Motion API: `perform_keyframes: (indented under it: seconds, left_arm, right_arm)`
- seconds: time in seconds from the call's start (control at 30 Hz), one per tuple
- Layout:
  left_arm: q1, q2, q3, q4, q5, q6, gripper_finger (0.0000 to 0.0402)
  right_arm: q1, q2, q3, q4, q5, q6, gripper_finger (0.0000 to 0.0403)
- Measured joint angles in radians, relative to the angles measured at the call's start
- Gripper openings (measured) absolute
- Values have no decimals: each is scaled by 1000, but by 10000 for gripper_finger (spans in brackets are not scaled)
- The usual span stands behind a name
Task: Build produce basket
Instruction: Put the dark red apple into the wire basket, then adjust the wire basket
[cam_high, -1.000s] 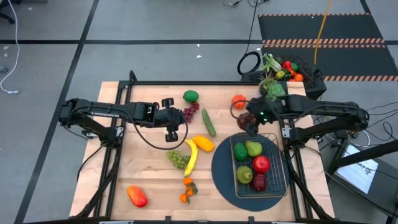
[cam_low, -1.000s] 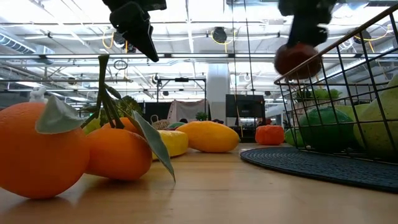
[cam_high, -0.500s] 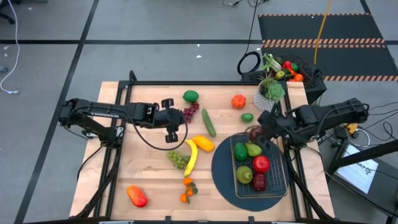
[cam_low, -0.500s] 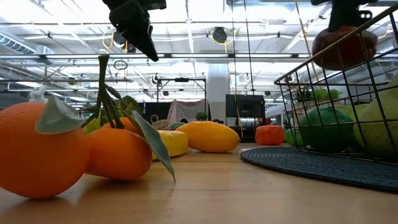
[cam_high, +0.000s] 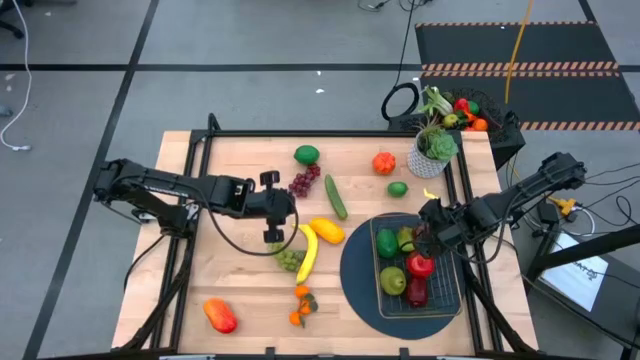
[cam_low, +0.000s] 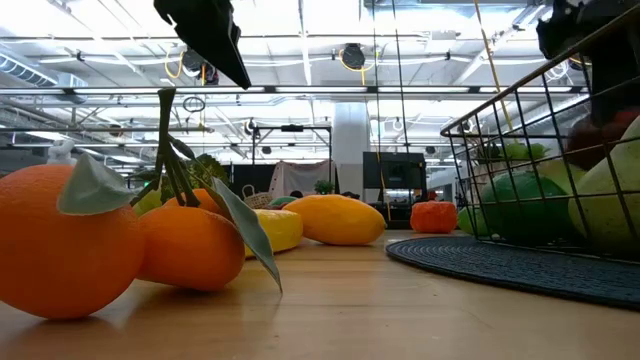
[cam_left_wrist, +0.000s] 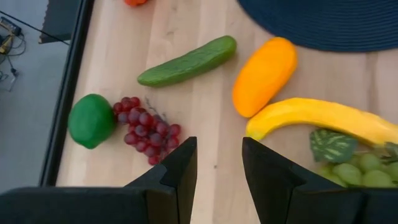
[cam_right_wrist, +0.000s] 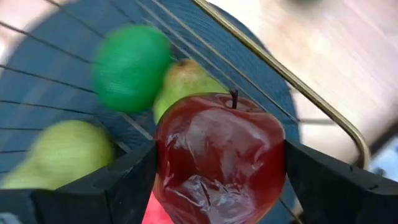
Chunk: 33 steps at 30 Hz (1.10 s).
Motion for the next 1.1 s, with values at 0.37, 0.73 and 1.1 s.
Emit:
perform_keyframes:
  seconds: [0.37, 0.73, 1.1]
  left_arm:
    - [-47, 0, 0, 1, -3, 8, 129]
    - [-55, 0, 0, -2, -3, -26, 129]
    - [-105, 0, 0, -22, -3, -75, 129]
  right_arm:
    - [-4, -15, -9, 125, 31, -83, 347]
    - [-4, -102, 1, 155, 112, -139, 353]
    - [-5, -189, 2, 518, 238, -494, 354]
